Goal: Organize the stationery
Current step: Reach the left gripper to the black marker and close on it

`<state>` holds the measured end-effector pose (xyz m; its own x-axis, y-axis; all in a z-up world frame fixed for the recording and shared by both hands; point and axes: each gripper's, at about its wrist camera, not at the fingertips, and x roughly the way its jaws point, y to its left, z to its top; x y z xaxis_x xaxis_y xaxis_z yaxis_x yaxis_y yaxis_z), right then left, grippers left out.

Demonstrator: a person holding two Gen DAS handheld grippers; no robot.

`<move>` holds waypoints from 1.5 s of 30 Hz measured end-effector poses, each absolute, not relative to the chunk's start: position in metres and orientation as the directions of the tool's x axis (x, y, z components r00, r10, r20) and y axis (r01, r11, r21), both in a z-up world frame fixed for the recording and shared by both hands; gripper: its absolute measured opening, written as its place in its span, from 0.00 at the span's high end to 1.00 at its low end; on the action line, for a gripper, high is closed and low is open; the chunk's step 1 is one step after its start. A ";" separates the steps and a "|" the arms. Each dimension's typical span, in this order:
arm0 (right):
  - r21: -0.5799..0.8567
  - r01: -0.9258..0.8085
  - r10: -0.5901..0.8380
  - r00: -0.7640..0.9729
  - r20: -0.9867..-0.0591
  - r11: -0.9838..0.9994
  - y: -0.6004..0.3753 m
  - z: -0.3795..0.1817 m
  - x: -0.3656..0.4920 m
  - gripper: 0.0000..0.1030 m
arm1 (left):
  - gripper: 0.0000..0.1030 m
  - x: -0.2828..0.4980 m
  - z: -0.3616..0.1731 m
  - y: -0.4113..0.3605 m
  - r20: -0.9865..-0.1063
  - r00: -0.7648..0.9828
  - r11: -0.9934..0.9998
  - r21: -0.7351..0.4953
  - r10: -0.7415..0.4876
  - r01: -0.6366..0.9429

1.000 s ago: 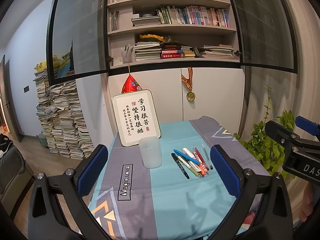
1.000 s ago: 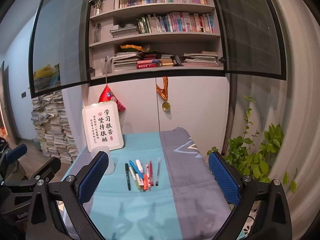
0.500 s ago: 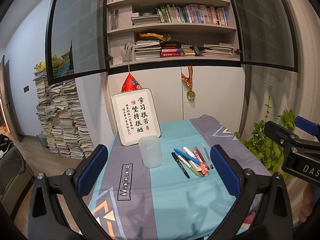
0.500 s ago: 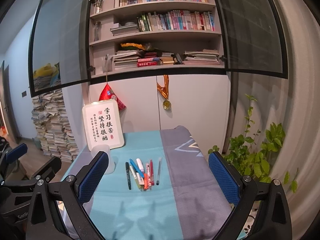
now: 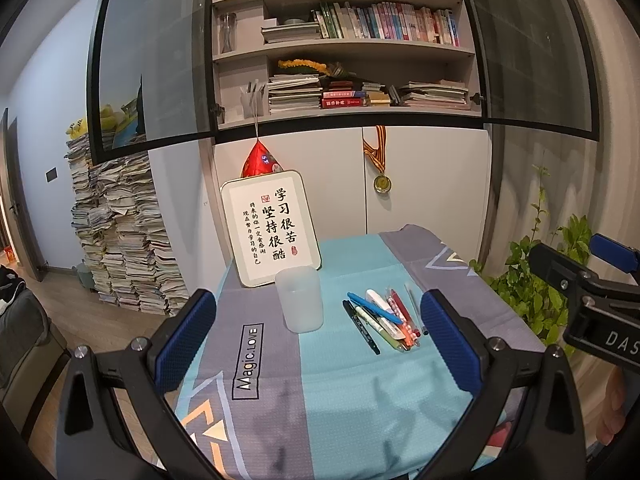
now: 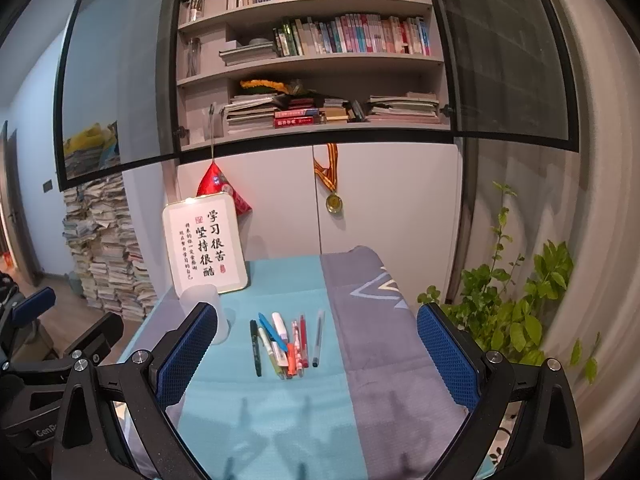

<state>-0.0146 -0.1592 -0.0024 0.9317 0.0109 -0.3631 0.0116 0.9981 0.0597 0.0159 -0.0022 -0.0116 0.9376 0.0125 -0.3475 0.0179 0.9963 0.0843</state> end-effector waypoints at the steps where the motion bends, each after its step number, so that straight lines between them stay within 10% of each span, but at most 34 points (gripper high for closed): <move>1: 0.060 0.012 0.011 0.931 -0.366 0.998 -0.159 -0.004 -0.014 0.03 | 0.01 0.017 -0.012 -0.003 -0.350 0.937 0.996 0.085 0.012 0.019; 12: 0.079 0.010 0.026 0.895 -0.446 0.997 -0.168 -0.017 0.010 0.03 | 0.01 0.048 -0.038 -0.001 -0.443 0.896 0.998 0.066 0.008 0.023; 18: 0.147 -0.009 0.093 0.810 -0.579 0.989 -0.183 -0.048 0.051 0.46 | 0.05 0.083 -0.070 0.000 -0.553 0.833 0.999 0.032 -0.008 0.031; 24: 0.185 -0.025 0.146 0.723 -0.676 0.982 -0.189 -0.092 0.098 0.66 | 0.24 0.123 -0.104 -0.009 -0.661 0.748 0.996 0.011 -0.055 0.083; 37: 0.206 -0.048 0.194 0.592 -0.782 0.977 -0.184 -0.152 0.192 0.66 | 0.35 0.215 -0.157 -0.023 -0.788 0.607 0.994 -0.046 -0.100 0.104; 45: 0.180 -0.075 0.192 0.529 -0.826 0.981 -0.173 -0.177 0.222 0.66 | 0.58 0.240 -0.181 -0.029 -0.838 0.531 0.989 -0.069 -0.129 0.131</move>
<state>0.2224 -0.1733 -0.1767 0.5293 0.1921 -0.8264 -0.0754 0.9808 0.1797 0.2399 -0.0292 -0.1808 0.5308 -0.1287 -0.8376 0.1311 0.9890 -0.0689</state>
